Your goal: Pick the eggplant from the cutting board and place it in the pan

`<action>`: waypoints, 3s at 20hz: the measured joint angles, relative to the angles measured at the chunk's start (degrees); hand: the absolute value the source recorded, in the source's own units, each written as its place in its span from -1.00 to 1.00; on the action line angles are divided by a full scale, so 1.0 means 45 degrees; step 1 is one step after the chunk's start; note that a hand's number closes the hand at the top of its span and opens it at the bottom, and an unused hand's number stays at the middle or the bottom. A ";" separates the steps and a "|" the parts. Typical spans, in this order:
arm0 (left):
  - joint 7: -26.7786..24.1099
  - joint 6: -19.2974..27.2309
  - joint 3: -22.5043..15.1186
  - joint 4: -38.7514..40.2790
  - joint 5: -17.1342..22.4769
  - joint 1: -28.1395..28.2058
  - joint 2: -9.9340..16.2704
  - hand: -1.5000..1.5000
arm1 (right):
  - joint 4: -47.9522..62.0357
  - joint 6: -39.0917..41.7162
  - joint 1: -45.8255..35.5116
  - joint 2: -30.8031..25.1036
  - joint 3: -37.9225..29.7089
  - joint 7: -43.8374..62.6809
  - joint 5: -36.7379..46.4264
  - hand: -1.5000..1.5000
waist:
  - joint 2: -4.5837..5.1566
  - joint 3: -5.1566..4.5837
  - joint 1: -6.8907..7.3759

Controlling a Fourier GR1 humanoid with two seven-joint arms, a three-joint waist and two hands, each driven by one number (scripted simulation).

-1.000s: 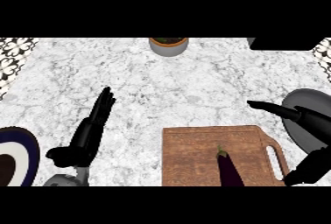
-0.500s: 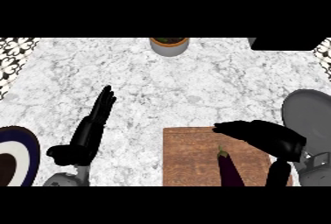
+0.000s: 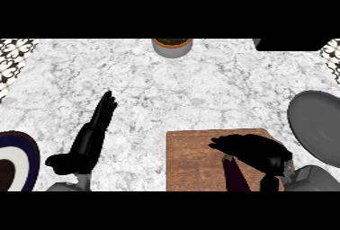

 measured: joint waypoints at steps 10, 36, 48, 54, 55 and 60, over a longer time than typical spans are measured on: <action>0.0213 -0.0439 0.0388 -0.0302 -0.0409 0.0211 -0.0328 0.00 | 0.0670 0.0156 0.0752 0.1041 -0.0809 -0.0819 0.1713 -1.00 | -0.0001 0.0000 -0.0018; 0.0105 -0.1119 0.1139 0.0251 -0.0889 -0.0123 -0.0929 0.00 | 0.3699 -0.2168 0.0209 0.2293 -0.0214 -0.4159 0.6126 1.00 | -0.0267 -0.0226 0.0000; 0.0106 -0.1038 0.1308 0.0088 -0.0979 0.0332 -0.0959 0.00 | 0.2546 -0.5266 0.1366 0.3882 -0.3249 -0.0943 0.6402 1.00 | -0.0174 -0.0090 -0.0548; 0.0097 -0.0949 0.1357 0.0045 -0.1017 0.0397 -0.0977 0.00 | 0.0264 -0.7933 0.1858 0.5368 -0.4397 0.2963 0.7959 1.00 | -0.0195 -0.0041 -0.0657; 0.0156 -0.0952 0.1374 -0.0029 -0.1016 0.0357 -0.0950 0.00 | -0.0188 -0.8284 0.1909 0.5604 -0.4381 0.3488 0.8332 1.00 | -0.0183 -0.0037 -0.0594; 0.0141 -0.1127 0.1336 -0.0103 -0.0987 0.0385 -0.0905 0.00 | -0.2602 -0.9530 0.2732 0.6573 -0.4096 0.5461 0.9506 1.00 | -0.0110 -0.0019 -0.0360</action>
